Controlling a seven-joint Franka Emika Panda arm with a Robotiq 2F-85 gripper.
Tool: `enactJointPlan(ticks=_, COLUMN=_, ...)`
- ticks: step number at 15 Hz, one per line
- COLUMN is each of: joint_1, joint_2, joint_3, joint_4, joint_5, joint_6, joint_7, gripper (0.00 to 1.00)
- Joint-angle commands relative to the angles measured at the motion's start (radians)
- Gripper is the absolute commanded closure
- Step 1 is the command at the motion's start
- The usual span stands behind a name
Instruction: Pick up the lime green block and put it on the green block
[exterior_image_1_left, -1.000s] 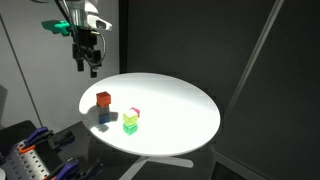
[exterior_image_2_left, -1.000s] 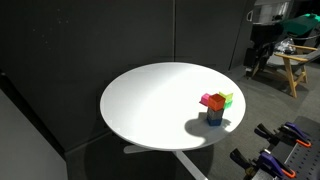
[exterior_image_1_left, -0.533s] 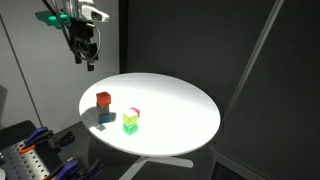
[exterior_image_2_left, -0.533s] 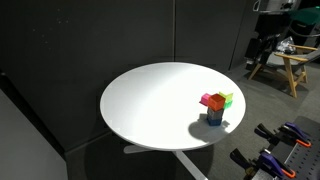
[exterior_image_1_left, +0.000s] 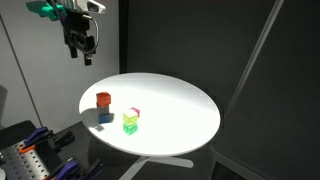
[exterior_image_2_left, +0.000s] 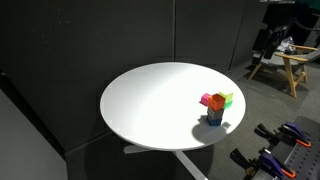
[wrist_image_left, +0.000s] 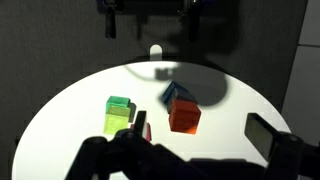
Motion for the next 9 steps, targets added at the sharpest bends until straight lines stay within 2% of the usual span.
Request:
enactJointPlan(ticks=1, joint_1=0.019, joint_2=-0.024, joint_3=-0.017, joint_4=0.006, joint_5=0.003, joint_6=-0.019, joint_7=-0.06, gripper=0.0)
enactJointPlan(ticks=9, joint_1=0.009, joint_2=-0.012, joint_3=-0.006, joint_4=0.002, joint_5=-0.003, joint_6=-0.003, joint_7=-0.039, gripper=0.0)
